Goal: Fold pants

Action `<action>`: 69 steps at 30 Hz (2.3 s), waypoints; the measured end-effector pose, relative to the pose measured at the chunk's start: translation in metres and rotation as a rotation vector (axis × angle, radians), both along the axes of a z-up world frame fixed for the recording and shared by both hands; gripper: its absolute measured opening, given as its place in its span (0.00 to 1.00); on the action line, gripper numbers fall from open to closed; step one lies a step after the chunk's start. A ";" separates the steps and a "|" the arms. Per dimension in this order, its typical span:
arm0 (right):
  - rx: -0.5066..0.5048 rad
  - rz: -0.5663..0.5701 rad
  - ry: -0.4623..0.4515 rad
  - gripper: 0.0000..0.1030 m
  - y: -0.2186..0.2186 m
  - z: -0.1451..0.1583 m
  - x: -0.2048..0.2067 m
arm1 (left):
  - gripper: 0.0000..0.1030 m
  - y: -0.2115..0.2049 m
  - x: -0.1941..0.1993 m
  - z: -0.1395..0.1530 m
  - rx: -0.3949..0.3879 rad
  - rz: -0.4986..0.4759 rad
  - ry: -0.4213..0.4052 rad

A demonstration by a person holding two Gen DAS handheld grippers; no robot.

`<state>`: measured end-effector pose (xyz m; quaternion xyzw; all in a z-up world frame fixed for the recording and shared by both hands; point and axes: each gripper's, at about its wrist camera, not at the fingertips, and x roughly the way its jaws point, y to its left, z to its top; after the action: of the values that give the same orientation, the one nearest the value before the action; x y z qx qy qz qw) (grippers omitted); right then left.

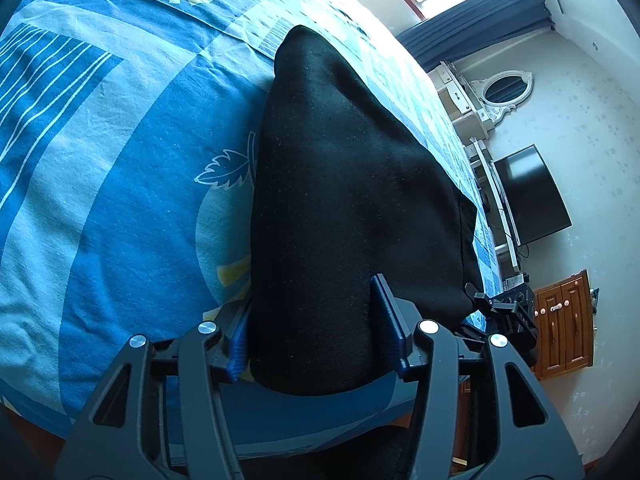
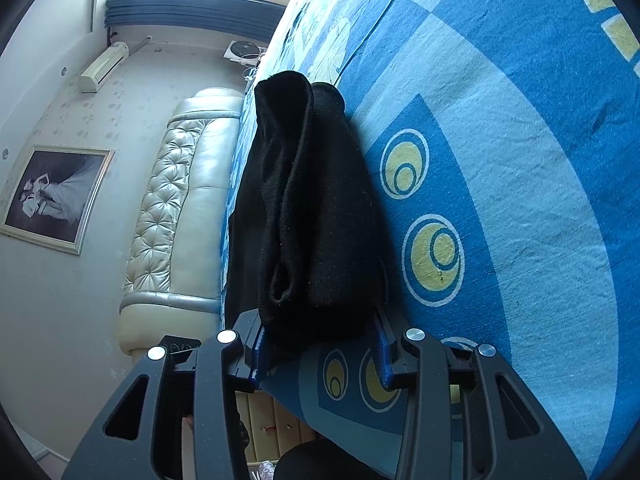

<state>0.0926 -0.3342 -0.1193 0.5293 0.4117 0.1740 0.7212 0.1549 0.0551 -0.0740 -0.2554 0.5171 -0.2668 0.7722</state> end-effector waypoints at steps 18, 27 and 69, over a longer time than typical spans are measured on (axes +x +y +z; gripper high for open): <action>0.046 -0.005 -0.020 0.51 -0.003 0.002 -0.016 | 0.78 -0.014 -0.019 0.007 0.075 -0.022 -0.046; -0.002 0.020 -0.025 0.61 -0.003 0.012 -0.036 | 0.89 -0.026 -0.042 0.018 0.224 0.006 -0.081; -0.749 0.111 0.037 0.78 0.058 0.059 -0.096 | 0.96 -0.063 -0.135 0.076 0.675 0.141 -0.325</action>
<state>-0.0038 -0.2758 -0.0604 0.2087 0.4878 0.0408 0.8466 0.0203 -0.0082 0.0023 0.0239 0.4278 -0.0649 0.9012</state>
